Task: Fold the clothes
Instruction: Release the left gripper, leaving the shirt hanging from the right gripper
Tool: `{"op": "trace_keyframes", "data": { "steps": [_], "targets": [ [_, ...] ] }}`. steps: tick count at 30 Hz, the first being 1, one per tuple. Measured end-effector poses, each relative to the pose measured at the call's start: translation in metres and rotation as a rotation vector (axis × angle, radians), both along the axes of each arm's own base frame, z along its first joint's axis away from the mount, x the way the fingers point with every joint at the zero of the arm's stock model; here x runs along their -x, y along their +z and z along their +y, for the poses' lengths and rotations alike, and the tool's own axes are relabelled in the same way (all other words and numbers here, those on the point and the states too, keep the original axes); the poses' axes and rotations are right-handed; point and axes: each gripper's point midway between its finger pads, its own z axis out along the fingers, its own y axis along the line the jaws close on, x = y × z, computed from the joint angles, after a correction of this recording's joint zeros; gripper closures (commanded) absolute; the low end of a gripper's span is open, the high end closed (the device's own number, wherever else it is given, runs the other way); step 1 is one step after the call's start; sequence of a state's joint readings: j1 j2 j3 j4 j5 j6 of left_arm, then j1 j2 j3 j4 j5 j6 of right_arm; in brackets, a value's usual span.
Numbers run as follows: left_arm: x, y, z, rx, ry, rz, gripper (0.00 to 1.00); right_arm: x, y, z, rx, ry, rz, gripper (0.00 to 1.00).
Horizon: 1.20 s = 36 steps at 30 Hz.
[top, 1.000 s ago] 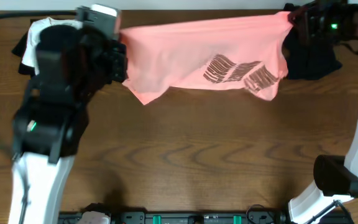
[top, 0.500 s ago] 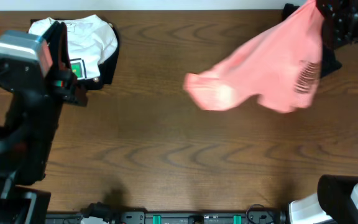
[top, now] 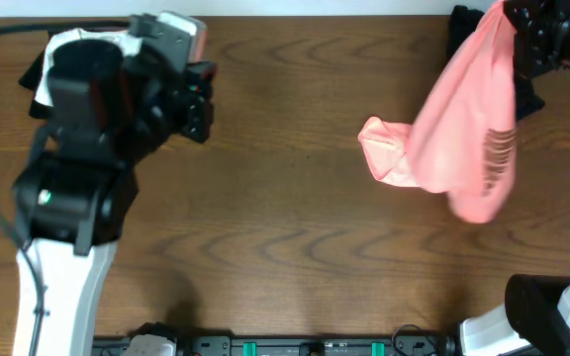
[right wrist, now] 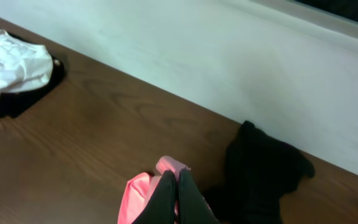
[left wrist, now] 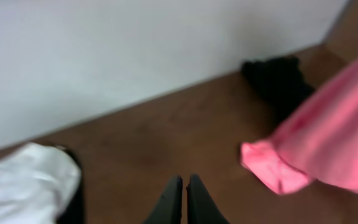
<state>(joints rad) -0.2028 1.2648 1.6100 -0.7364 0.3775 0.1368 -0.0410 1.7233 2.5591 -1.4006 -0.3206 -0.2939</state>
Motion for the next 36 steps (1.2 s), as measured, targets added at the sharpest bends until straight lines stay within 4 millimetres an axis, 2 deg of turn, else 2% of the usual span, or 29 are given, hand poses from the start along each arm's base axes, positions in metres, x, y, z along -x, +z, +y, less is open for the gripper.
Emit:
{"op": "trace_keyframes", "data": {
  "steps": [4, 7, 14, 19, 23, 29, 36],
  "targets": [
    [0.001, -0.018, -0.019, 0.03, -0.087, 0.079, 0.94, -0.012, 0.0, 0.002, -0.038, -0.018, -0.004, 0.99],
    [0.006, -0.029, -0.034, 0.033, -0.146, 0.127, 0.94, -0.027, -0.01, 0.008, -0.069, -0.021, 0.023, 0.99],
    [0.01, -0.052, -0.06, 0.01, -0.238, 0.186, 0.92, -0.059, -0.039, 0.047, -0.123, 0.027, 0.097, 0.99],
    [0.008, -0.074, -0.084, -0.035, -0.315, 0.22, 0.75, -0.061, -0.04, 0.056, -0.138, 0.035, 0.1, 0.99],
    [0.006, -0.09, -0.117, -0.064, -0.406, 0.213, 0.67, -0.06, -0.041, 0.056, -0.14, 0.032, 0.107, 0.99],
    [-0.006, -0.125, -0.159, -0.087, -0.478, 0.238, 0.61, -0.059, -0.042, 0.056, -0.141, 0.03, 0.114, 0.99],
    [-0.024, -0.15, -0.187, -0.046, -0.446, 0.279, 0.58, -0.059, -0.043, 0.055, -0.141, 0.03, 0.118, 0.99]
  ]
}}
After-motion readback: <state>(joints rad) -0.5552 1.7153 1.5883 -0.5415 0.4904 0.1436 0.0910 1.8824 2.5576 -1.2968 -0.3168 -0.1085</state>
